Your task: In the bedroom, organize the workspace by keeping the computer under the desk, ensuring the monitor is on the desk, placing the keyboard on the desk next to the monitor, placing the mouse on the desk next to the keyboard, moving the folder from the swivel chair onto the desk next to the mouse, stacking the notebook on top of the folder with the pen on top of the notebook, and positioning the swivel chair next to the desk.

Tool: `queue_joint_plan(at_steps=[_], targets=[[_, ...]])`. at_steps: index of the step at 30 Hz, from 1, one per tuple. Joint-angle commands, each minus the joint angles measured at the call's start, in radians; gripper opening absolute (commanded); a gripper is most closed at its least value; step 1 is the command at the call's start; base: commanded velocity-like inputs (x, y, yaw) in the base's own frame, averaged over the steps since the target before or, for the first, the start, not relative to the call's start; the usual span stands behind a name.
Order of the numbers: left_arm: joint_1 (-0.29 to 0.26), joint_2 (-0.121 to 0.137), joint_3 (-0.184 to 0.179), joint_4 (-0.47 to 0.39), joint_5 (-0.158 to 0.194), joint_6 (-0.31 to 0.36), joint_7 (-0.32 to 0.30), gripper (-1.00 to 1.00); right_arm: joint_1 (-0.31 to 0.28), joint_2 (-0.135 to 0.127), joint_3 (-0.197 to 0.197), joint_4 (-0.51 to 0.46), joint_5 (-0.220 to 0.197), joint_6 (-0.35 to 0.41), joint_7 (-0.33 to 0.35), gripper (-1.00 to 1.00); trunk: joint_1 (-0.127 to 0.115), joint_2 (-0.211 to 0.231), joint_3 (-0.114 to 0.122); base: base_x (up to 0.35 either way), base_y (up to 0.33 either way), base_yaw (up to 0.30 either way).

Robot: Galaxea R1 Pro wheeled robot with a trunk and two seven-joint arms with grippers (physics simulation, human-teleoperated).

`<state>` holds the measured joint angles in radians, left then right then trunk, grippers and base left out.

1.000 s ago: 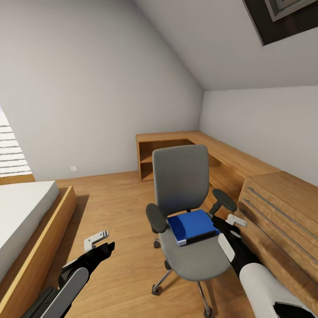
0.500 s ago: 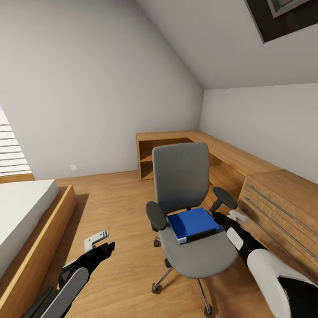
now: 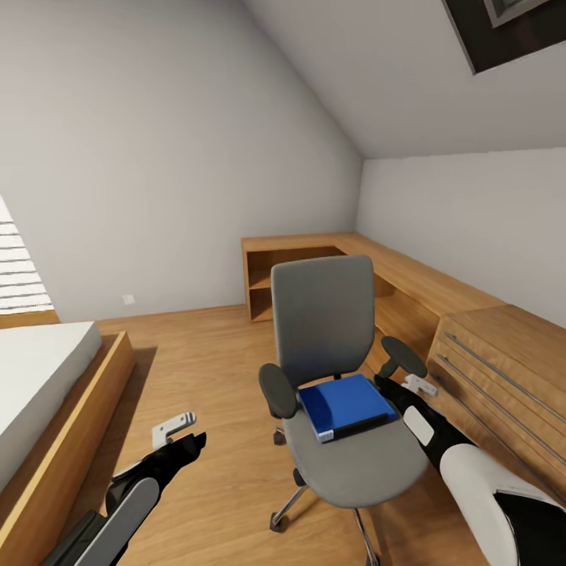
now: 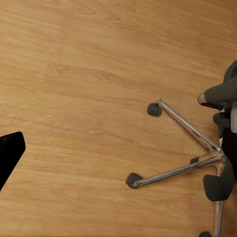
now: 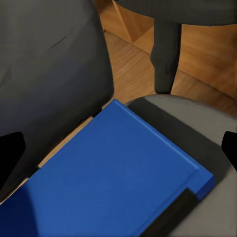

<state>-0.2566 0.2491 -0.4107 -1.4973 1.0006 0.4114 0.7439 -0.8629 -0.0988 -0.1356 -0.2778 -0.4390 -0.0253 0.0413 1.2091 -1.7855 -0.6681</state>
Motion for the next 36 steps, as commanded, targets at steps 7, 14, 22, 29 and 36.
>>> queue_joint_plan(at_steps=[7,14,22,29,36], targets=[[-0.001,0.001,-0.009,-0.001,0.004,0.0,0.007,1.0,0.0,0.001,-0.002,0.001,-0.01,-0.005,0.003,1.0,0.0,-0.001,-0.001,0.053,0.0,0.0],[-0.001,0.004,-0.01,-0.001,0.003,-0.001,0.008,1.0,0.001,0.002,-0.002,0.016,-0.01,0.001,0.0,1.0,0.0,-0.001,-0.001,0.061,0.0,0.0],[-0.001,0.001,-0.01,-0.045,0.003,-0.002,0.01,1.0,0.001,-0.001,-0.004,0.022,-0.011,0.003,-0.003,1.0,0.004,-0.008,-0.004,0.137,0.0,0.0],[-0.001,0.001,-0.01,-0.05,0.003,-0.003,0.011,1.0,0.001,0.001,-0.003,0.022,-0.011,0.003,-0.002,1.0,0.031,-0.057,-0.026,0.0,0.0,0.0],[-0.001,0.001,-0.01,-0.05,0.004,-0.003,0.023,1.0,0.001,0.002,-0.003,0.022,-0.011,0.002,-0.001,1.0,0.05,-0.092,-0.042,0.0,0.0,0.0]])
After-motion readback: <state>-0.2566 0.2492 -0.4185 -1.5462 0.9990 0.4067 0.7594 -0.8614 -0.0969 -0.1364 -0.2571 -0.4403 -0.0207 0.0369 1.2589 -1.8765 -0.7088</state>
